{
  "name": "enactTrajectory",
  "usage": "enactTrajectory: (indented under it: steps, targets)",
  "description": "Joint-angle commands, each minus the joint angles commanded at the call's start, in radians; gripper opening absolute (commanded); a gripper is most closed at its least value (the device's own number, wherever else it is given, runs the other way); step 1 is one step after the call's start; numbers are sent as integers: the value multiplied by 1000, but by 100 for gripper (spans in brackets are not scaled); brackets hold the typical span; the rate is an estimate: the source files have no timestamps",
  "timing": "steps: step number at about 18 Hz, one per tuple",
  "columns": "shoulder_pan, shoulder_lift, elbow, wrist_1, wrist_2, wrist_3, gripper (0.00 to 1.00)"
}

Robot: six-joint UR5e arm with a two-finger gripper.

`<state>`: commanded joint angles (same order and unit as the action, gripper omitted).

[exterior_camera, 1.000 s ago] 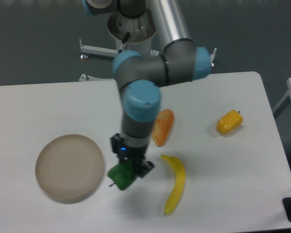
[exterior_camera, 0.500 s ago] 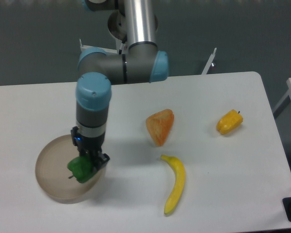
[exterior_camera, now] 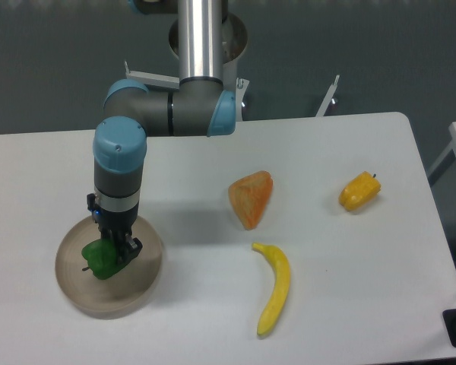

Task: Place the green pepper on the plate
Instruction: 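Lower the green pepper onto the plate surface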

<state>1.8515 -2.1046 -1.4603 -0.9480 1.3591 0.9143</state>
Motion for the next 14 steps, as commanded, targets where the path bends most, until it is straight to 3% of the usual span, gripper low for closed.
enactTrajectory:
  steps: [14]
  targets:
    - [-3,-29,-3,31,-11,3,37]
